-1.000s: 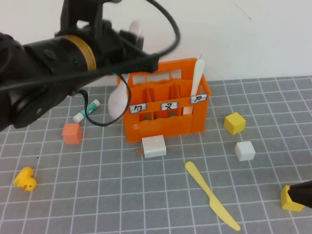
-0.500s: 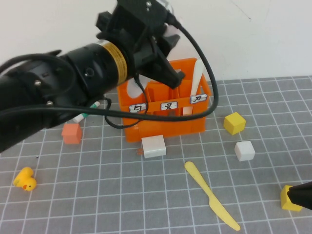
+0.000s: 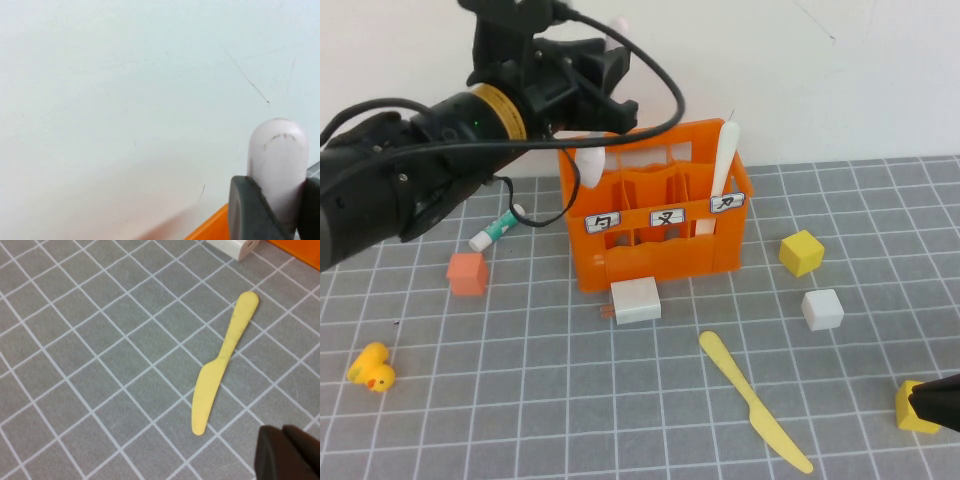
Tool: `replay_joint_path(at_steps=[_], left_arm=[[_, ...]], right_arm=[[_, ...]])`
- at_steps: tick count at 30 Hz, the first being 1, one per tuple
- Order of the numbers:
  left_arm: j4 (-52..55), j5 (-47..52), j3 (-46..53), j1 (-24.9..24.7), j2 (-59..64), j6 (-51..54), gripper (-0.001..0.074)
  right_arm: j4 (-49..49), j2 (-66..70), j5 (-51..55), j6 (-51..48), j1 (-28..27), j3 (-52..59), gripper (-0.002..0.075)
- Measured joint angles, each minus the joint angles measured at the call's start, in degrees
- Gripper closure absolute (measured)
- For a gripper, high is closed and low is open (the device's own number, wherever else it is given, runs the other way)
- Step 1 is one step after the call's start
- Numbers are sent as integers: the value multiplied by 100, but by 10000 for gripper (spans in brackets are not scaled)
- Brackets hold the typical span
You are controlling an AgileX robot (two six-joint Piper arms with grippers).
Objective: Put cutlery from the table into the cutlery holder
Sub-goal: Place the spoon on the box
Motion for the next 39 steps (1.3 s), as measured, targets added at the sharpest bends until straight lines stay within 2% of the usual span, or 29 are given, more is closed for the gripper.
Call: replay_joint_path(at_steps=[6, 11, 18, 20, 24, 27, 31, 35, 37, 39], left_arm=[[-78, -831, 0, 186, 556, 61, 560], [-78, -1328, 0, 244, 1031, 606, 560], [-106, -1402, 0, 258, 1269, 869, 556], [-117, -1416, 0, 258, 1269, 880, 521], [-117, -1410, 0, 258, 1259, 736, 399], [-117, -1287, 0, 258, 1151, 667, 383], [-4, -932, 0, 258, 800, 636, 456], [393, -196, 0, 258, 245, 458, 633], [638, 261, 0, 258, -146, -157, 692], [1196, 771, 0, 258, -585, -1286, 716]], right_arm=[[0, 0, 14, -41, 0, 0, 729], [0, 0, 74, -79, 0, 0, 729], [0, 0, 74, -190, 0, 0, 729], [0, 0, 74, -190, 0, 0, 729], [0, 0, 90, -205, 0, 0, 729], [0, 0, 88, -209, 0, 0, 729], [0, 0, 88, -255, 0, 0, 729], [0, 0, 88, -287, 0, 0, 729], [0, 0, 88, -301, 0, 0, 729], [0, 0, 88, -313, 2, 0, 729]])
